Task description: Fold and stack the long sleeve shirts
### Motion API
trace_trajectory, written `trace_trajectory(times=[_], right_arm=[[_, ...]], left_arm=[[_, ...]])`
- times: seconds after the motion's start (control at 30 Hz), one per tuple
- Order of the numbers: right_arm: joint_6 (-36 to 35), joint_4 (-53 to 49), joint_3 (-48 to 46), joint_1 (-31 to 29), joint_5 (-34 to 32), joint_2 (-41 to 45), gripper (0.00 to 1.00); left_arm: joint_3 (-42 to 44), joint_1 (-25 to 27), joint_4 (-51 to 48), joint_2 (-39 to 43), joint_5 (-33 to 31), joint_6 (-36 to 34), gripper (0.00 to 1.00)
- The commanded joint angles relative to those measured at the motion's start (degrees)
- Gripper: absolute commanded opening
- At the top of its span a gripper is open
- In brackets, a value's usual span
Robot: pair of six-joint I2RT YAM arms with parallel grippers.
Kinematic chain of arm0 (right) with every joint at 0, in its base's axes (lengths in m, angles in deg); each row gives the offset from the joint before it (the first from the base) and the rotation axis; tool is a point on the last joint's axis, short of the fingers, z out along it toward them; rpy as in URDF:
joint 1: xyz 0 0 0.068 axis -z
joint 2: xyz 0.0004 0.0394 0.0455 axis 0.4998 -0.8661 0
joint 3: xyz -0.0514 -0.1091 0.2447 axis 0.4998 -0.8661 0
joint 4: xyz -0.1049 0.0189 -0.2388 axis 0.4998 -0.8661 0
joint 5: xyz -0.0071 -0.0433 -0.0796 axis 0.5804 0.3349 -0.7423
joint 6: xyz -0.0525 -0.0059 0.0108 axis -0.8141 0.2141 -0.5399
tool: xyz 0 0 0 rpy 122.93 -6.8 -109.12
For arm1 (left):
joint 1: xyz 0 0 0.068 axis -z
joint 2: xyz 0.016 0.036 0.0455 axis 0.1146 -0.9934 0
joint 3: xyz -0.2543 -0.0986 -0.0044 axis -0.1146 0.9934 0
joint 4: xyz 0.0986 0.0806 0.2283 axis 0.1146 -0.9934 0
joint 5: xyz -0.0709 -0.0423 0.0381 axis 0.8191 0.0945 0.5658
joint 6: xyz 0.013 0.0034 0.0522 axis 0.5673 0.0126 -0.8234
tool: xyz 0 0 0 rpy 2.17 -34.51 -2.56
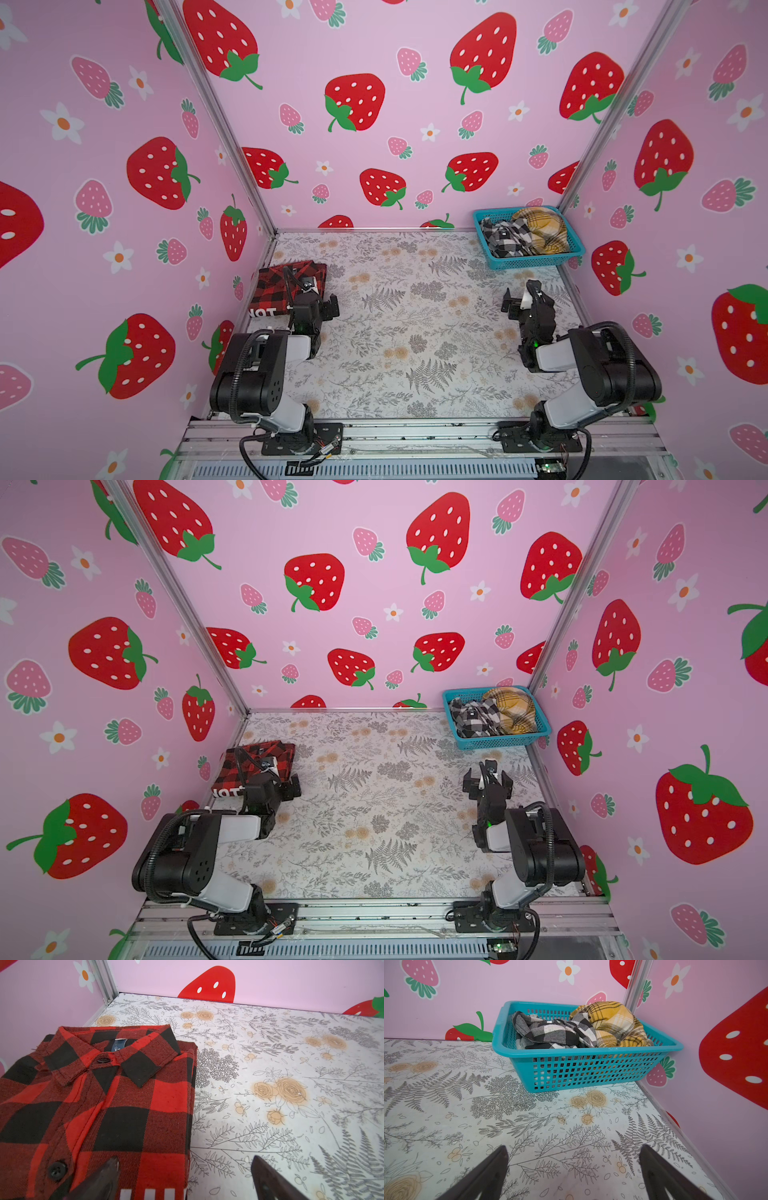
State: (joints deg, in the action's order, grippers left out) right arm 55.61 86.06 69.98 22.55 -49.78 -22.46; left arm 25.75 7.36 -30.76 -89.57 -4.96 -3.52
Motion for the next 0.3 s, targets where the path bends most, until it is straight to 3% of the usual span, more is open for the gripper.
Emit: trace_trajectory(times=[0.0, 0.27], right_arm=[[-0.4, 1.9, -0.3, -0.3, -0.4, 0.1, 1.00], [-0.3, 2.1, -0.5, -0.3, -0.4, 0.1, 1.00]], left_arm=[[-1.5, 0.2, 1.5, -0.1, -0.5, -1.3, 0.99], [-1.2, -0.4, 1.6, 0.3, 1.5, -1.4, 0.99]])
